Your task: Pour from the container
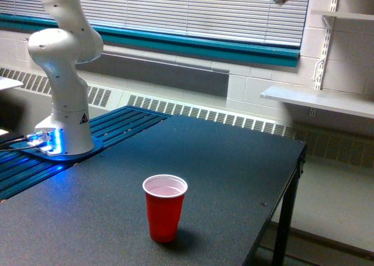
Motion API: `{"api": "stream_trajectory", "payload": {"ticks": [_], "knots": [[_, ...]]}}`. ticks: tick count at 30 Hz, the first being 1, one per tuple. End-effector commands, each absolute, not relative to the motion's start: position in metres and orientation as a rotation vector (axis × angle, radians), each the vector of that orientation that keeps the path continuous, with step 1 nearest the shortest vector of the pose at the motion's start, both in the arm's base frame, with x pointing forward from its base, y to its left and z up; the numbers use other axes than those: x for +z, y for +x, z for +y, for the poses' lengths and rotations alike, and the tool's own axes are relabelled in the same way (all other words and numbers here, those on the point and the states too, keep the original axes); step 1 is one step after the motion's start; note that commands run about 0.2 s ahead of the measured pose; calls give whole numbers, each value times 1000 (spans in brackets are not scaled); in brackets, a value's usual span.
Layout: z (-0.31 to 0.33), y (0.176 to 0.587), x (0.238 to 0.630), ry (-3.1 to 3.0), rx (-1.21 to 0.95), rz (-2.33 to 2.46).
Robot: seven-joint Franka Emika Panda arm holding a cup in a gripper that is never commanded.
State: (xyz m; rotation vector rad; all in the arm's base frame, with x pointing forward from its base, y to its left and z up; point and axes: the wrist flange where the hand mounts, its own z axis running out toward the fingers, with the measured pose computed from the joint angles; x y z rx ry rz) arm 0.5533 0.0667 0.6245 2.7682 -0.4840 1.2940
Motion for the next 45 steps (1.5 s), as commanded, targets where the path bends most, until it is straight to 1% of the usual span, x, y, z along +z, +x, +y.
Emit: {"api": "stream_trajectory", "payload": {"ticks": [1, 8, 21, 33, 45], "knots": [[44, 549, 630, 2702, 1367, -570], [20, 545, 613, 2661, 1399, -666], [-36, 526, 569, 2610, 1338, -797], [-87, 493, 527, 2557, 1295, -896], [-129, 447, 488, 2493, 1257, -1002]]}}
